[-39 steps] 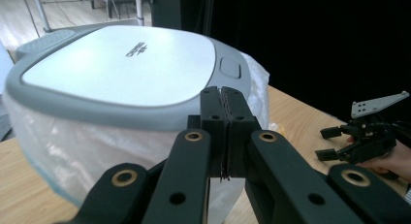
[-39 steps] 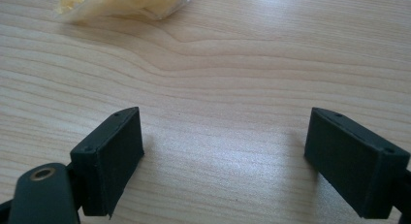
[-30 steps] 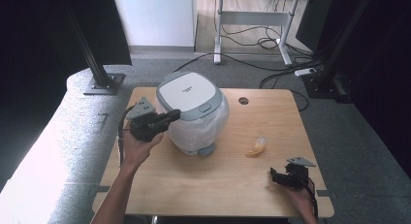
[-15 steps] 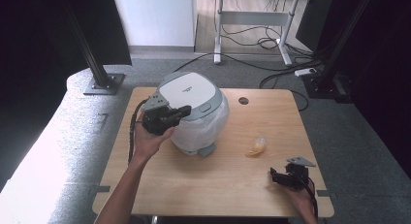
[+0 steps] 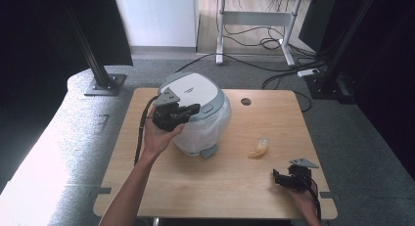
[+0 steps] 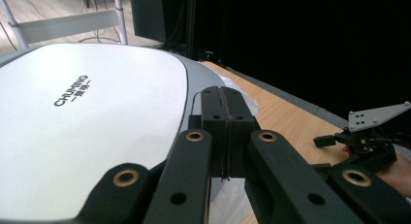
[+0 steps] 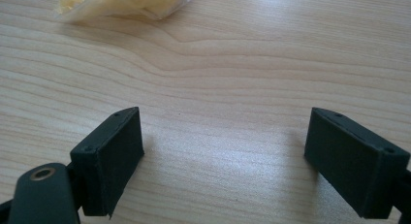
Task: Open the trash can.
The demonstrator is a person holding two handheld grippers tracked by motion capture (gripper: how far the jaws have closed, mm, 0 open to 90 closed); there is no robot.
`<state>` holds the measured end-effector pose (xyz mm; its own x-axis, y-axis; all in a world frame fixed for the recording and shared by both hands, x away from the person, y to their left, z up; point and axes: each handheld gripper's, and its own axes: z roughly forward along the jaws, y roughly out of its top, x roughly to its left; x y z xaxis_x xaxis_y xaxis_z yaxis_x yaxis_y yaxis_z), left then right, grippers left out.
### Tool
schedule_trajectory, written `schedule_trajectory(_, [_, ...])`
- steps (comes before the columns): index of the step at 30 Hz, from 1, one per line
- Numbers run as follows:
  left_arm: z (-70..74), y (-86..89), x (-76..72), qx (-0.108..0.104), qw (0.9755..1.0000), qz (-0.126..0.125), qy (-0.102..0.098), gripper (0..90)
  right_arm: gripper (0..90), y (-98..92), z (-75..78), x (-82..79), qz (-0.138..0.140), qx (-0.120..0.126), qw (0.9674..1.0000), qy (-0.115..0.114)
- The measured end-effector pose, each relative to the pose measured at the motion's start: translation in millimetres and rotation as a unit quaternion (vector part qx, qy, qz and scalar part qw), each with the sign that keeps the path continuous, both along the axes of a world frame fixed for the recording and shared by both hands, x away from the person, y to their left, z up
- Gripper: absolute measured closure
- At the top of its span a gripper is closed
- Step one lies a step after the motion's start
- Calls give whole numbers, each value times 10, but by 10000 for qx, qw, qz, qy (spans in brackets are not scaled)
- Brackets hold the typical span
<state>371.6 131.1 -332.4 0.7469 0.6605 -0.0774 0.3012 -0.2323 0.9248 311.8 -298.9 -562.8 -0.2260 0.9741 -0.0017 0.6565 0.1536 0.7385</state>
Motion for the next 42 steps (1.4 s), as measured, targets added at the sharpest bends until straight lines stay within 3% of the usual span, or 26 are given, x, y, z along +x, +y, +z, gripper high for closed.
schedule_trajectory(19, [-73,-234,197,79,9998,0,182,891,131,0,0,0,2,-1,10000,-1])
schedule_trajectory(27, [-106,-234,266,66,9996,94,255,892,131,0,0,0,1,0,10000,0])
schedule_trajectory(42, [-119,-267,257,88,9997,57,212,899,131,0,0,0,2,-1,10000,0])
